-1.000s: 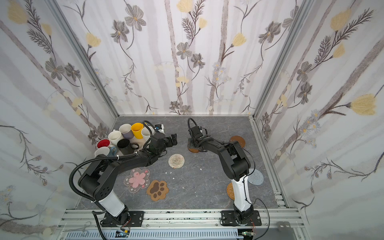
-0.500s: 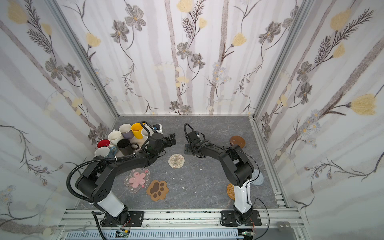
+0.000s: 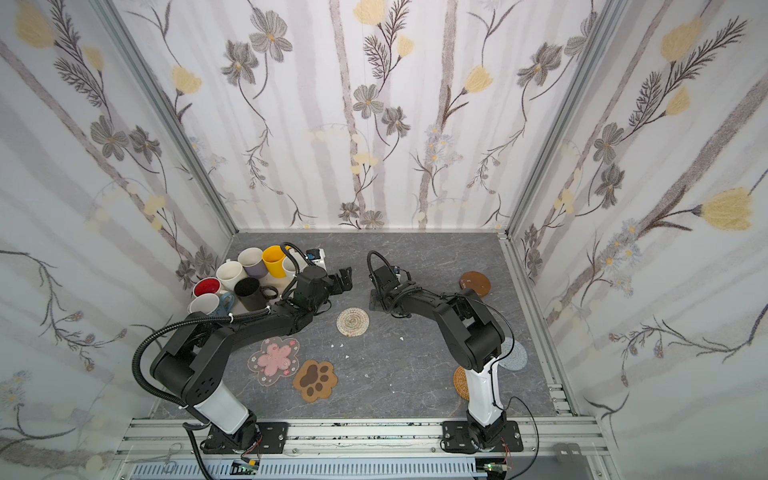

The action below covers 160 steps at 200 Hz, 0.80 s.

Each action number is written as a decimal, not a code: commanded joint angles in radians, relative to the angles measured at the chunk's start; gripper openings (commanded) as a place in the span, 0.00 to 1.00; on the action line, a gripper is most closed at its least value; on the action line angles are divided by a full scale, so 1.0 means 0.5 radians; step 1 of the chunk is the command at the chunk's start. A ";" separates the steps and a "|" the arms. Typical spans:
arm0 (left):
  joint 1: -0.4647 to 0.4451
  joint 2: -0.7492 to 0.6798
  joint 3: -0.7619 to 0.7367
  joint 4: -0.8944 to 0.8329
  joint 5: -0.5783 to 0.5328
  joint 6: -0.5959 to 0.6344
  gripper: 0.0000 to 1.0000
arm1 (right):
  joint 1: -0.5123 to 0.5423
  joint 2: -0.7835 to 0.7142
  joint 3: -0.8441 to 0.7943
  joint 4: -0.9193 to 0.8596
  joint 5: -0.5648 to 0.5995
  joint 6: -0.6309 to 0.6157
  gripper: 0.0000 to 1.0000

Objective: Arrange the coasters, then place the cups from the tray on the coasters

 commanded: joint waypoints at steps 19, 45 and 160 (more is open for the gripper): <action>0.005 0.011 0.013 0.051 0.013 -0.029 1.00 | -0.024 0.074 0.104 -0.002 0.073 0.034 0.92; 0.012 0.021 0.016 0.057 0.028 -0.026 1.00 | -0.052 0.140 0.195 -0.053 0.114 0.010 0.91; 0.060 0.053 0.026 0.066 0.103 -0.073 1.00 | -0.238 0.434 0.681 -0.401 0.167 -0.194 0.76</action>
